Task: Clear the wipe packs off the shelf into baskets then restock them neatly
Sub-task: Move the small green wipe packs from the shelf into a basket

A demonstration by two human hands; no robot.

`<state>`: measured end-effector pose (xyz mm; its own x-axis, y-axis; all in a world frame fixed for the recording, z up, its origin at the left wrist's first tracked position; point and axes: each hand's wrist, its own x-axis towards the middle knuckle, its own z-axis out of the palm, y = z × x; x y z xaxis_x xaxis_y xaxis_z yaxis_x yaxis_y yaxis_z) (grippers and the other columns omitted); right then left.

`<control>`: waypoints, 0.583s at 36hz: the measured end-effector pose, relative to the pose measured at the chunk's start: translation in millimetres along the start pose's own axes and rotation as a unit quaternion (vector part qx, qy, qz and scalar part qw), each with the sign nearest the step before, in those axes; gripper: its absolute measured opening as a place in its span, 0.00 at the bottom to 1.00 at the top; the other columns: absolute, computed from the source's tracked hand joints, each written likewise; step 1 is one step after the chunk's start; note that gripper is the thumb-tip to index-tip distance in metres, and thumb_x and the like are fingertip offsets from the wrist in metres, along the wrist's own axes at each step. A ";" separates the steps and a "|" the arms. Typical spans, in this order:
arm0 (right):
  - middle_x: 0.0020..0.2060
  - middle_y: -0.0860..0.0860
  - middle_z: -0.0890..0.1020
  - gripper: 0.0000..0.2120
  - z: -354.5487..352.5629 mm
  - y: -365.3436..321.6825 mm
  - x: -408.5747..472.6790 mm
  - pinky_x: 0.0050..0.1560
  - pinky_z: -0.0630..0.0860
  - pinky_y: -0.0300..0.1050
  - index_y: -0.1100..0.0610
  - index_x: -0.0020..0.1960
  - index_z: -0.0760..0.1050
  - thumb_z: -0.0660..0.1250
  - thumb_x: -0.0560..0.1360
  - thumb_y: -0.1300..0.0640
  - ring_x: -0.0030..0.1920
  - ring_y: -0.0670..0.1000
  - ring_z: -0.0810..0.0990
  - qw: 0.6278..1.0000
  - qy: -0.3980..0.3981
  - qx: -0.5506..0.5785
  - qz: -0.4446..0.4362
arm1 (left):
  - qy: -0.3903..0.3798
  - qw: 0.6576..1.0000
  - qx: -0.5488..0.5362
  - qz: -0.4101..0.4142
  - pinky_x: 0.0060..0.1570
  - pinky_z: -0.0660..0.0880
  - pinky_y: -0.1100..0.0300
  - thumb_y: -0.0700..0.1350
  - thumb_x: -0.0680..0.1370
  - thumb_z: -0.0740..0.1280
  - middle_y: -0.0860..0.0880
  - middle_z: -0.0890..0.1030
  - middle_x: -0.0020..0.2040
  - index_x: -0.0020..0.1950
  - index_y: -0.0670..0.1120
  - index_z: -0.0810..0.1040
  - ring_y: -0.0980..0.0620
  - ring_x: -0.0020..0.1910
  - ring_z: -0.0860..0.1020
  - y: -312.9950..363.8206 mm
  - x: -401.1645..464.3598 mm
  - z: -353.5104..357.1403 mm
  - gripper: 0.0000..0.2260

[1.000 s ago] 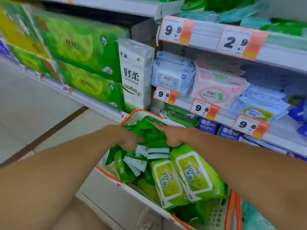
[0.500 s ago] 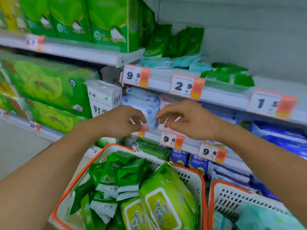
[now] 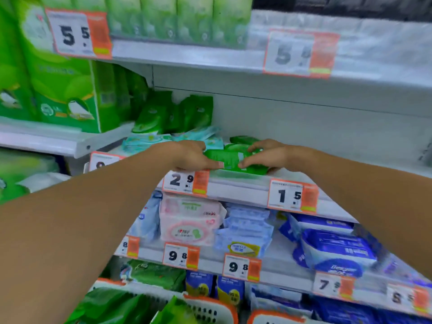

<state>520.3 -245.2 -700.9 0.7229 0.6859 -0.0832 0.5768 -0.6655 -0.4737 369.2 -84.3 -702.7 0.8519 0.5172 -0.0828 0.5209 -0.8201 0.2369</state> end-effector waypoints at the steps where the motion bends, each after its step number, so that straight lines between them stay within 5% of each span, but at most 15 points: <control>1: 0.63 0.56 0.79 0.30 3.4 1.2 7.5 0.63 0.78 0.52 0.56 0.67 0.74 0.78 0.69 0.47 0.62 0.55 0.79 0.999 0.003 0.035 -0.001 | -0.010 1.000 -0.020 0.000 0.52 0.78 0.56 0.72 0.71 0.66 0.46 0.74 0.69 0.69 0.47 0.68 0.46 0.52 0.77 4.2 4.9 -0.6 0.37; 2: 0.59 0.55 0.80 0.29 5.9 2.2 13.0 0.59 0.79 0.51 0.56 0.66 0.74 0.79 0.70 0.49 0.59 0.53 0.81 0.998 -0.005 0.067 0.005 | -0.013 0.999 -0.039 -0.002 0.46 0.79 0.56 0.70 0.70 0.68 0.45 0.77 0.65 0.65 0.47 0.68 0.46 0.47 0.78 8.3 9.6 -1.1 0.34; 4: 0.51 0.50 0.81 0.22 6.5 2.4 21.9 0.48 0.81 0.44 0.53 0.62 0.74 0.76 0.72 0.47 0.48 0.48 0.81 0.992 -0.045 0.114 0.003 | -0.014 0.997 -0.076 -0.001 0.39 0.79 0.58 0.66 0.69 0.73 0.46 0.78 0.59 0.72 0.49 0.64 0.48 0.45 0.81 14.6 17.2 -2.8 0.39; 7: 0.43 0.51 0.80 0.17 -1.0 -2.5 41.9 0.34 0.76 0.41 0.55 0.51 0.76 0.68 0.77 0.41 0.36 0.48 0.80 0.982 -0.015 0.186 0.034 | -0.003 0.993 -0.115 -0.014 0.45 0.79 0.58 0.65 0.65 0.76 0.50 0.75 0.62 0.80 0.48 0.55 0.48 0.52 0.79 22.3 26.4 -4.6 0.51; 10: 0.42 0.53 0.83 0.19 -4.3 -3.3 66.8 0.33 0.77 0.41 0.57 0.52 0.77 0.73 0.74 0.42 0.36 0.51 0.81 0.989 0.027 0.131 0.056 | 0.034 0.981 -0.188 -0.041 0.43 0.73 0.61 0.62 0.63 0.79 0.45 0.78 0.54 0.73 0.39 0.67 0.49 0.45 0.76 29.5 36.6 1.3 0.47; 12: 0.35 0.50 0.82 0.13 -0.2 -7.2 74.6 0.31 0.76 0.37 0.54 0.44 0.77 0.71 0.75 0.44 0.30 0.49 0.80 0.992 -0.028 0.096 0.077 | 0.061 0.965 -0.252 -0.037 0.52 0.70 0.62 0.58 0.63 0.81 0.45 0.76 0.65 0.74 0.38 0.66 0.48 0.58 0.76 27.9 42.8 7.2 0.48; 14: 0.30 0.48 0.76 0.13 2.7 -11.7 80.6 0.32 0.69 0.34 0.51 0.38 0.73 0.66 0.76 0.45 0.27 0.46 0.74 0.992 -0.050 0.061 0.101 | 0.060 0.945 -0.322 -0.013 0.56 0.74 0.61 0.56 0.57 0.84 0.48 0.77 0.66 0.74 0.40 0.68 0.50 0.59 0.79 22.1 45.0 7.0 0.51; 18: 0.36 0.48 0.72 0.11 0.6 -16.0 96.1 0.38 0.69 0.39 0.50 0.37 0.70 0.65 0.76 0.49 0.37 0.47 0.70 0.991 -0.064 0.048 0.109 | 0.078 0.934 -0.349 0.021 0.46 0.83 0.53 0.44 0.63 0.83 0.47 0.86 0.46 0.55 0.42 0.80 0.49 0.42 0.85 1.7 32.8 -4.5 0.24; 21: 0.40 0.50 0.70 0.10 -1.6 -14.9 98.6 0.41 0.69 0.41 0.51 0.42 0.70 0.70 0.76 0.49 0.39 0.48 0.66 0.993 -0.059 0.055 0.092 | 0.161 0.934 -0.318 0.032 0.37 0.79 0.59 0.40 0.64 0.82 0.47 0.83 0.41 0.46 0.44 0.77 0.49 0.38 0.82 -13.2 18.5 -15.0 0.17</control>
<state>583.6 -168.1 -700.6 0.7595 0.5893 -0.2755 0.3893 -0.7510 -0.5333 377.3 -60.2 -692.9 0.7658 0.6034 0.2225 0.2448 -0.5934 0.7668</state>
